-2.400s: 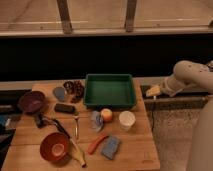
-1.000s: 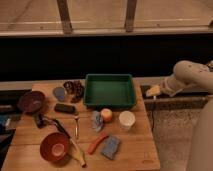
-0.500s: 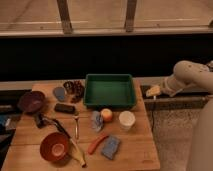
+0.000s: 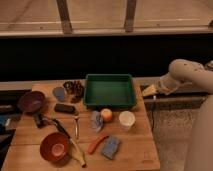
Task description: Place brush in purple bowl
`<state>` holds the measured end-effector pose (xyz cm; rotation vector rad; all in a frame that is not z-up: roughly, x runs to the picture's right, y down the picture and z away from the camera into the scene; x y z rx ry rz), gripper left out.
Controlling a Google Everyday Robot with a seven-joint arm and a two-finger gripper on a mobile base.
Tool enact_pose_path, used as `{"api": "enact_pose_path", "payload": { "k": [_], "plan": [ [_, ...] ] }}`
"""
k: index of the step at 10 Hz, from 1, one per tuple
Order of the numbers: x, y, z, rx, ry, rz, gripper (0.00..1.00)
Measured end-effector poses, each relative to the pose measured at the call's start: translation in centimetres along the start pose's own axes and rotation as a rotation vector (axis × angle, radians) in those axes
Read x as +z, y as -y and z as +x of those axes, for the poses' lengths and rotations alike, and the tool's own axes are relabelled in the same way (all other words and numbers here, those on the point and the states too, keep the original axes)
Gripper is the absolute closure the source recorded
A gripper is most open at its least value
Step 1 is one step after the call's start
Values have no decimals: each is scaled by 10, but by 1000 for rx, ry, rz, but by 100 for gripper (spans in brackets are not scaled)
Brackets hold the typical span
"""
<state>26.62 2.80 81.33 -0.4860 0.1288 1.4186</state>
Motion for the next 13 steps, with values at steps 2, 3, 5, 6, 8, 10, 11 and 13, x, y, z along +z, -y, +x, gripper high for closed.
{"api": "enact_pose_path", "payload": {
  "k": [2, 3, 5, 6, 8, 10, 11, 13],
  "plan": [
    [16, -46, -16, -92, -27, -12, 20],
    [24, -75, -23, -146, -40, -20, 20],
    [36, -128, -31, -252, -59, -40, 20],
    [43, -165, -30, -327, -72, -58, 20],
    [47, -199, -25, -404, -84, -78, 20],
    [46, -197, -24, -407, -84, -74, 20],
    [46, -198, -24, -409, -85, -75, 20],
    [47, -197, -23, -404, -86, -75, 20]
  ]
}}
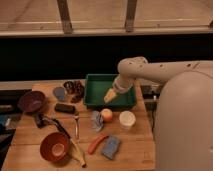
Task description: Place brush in purple bowl
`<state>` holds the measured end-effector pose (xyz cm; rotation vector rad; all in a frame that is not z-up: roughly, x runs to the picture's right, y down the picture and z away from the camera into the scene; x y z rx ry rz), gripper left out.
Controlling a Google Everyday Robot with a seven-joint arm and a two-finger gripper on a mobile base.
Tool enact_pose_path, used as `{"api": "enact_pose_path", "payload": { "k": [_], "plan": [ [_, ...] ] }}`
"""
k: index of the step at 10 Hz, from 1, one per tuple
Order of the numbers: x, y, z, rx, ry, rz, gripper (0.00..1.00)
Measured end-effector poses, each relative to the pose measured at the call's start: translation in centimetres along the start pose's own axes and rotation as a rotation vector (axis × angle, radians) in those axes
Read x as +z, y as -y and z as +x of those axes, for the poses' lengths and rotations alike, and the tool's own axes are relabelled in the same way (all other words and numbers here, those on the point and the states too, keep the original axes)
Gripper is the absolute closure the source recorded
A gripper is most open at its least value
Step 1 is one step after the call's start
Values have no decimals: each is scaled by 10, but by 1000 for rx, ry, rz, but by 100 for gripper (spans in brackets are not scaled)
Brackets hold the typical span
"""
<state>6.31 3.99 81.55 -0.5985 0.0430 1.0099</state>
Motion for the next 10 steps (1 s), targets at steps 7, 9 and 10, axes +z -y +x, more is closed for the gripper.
{"api": "enact_pose_path", "payload": {
  "k": [7, 9, 10],
  "plan": [
    [-2, 1, 18, -69, 2, -41, 20],
    [7, -32, -9, -151, -4, -58, 20],
    [14, -52, -27, -200, -8, -64, 20]
  ]
}}
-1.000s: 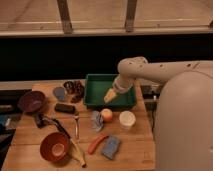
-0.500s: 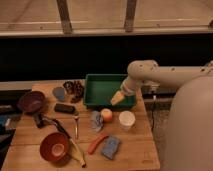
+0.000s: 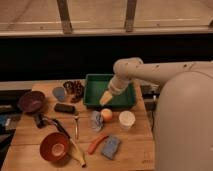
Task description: Place brush in purple bowl
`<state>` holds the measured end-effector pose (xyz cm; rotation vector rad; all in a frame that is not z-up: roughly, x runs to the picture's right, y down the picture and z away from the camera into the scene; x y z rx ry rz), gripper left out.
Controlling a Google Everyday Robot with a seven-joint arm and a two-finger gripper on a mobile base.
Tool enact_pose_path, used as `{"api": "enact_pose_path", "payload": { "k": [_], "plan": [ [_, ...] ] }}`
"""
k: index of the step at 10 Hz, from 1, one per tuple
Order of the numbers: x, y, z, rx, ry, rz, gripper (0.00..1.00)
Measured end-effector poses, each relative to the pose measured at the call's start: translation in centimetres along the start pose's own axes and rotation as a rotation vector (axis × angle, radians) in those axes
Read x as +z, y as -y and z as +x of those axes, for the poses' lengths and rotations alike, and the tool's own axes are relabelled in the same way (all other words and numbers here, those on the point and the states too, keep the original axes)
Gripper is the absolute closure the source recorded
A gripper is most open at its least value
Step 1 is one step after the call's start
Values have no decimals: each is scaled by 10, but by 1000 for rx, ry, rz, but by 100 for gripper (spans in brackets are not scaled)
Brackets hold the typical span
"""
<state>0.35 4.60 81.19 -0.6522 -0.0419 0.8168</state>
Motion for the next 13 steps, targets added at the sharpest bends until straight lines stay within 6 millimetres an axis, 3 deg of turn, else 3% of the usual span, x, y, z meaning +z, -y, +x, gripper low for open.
{"api": "enact_pose_path", "payload": {
  "k": [2, 3, 6, 12, 13],
  "plan": [
    [13, -31, -38, -84, -8, -14, 20],
    [22, -58, -66, -156, -13, -25, 20],
    [34, -117, -106, -288, -14, -50, 20],
    [34, -119, -106, -313, -14, -49, 20],
    [35, -129, -111, -361, -13, -48, 20]
  ]
}}
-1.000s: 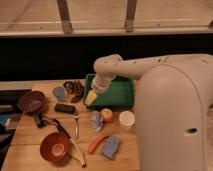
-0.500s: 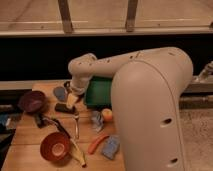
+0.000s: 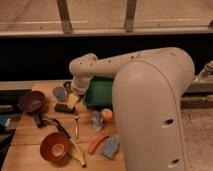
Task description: Place brush in purple bowl
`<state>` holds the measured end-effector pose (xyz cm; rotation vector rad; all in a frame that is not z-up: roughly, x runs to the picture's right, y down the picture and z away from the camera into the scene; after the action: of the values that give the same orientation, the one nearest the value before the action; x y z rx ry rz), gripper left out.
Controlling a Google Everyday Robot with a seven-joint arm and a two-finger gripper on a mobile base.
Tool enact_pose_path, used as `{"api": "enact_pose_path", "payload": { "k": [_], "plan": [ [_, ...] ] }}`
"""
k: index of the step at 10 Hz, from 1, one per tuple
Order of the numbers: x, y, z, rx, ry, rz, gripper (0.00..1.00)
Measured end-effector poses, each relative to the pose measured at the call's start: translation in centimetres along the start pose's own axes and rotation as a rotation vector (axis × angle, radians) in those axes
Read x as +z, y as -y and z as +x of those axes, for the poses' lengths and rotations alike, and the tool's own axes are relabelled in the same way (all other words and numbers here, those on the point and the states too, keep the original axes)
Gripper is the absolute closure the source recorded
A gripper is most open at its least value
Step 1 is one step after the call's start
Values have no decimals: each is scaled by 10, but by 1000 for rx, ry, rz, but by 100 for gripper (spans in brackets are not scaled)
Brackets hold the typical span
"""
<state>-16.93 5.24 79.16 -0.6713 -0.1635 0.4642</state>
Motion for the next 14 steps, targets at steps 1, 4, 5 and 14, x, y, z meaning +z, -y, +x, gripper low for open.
{"api": "enact_pose_path", "payload": {
  "k": [1, 4, 5, 14],
  "plan": [
    [1, -12, -15, -55, -1, 4, 20],
    [5, -67, -66, -232, -7, 8, 20],
    [7, -81, -81, -273, -7, 3, 20],
    [64, -122, -126, -459, -24, -119, 20]
  ]
}}
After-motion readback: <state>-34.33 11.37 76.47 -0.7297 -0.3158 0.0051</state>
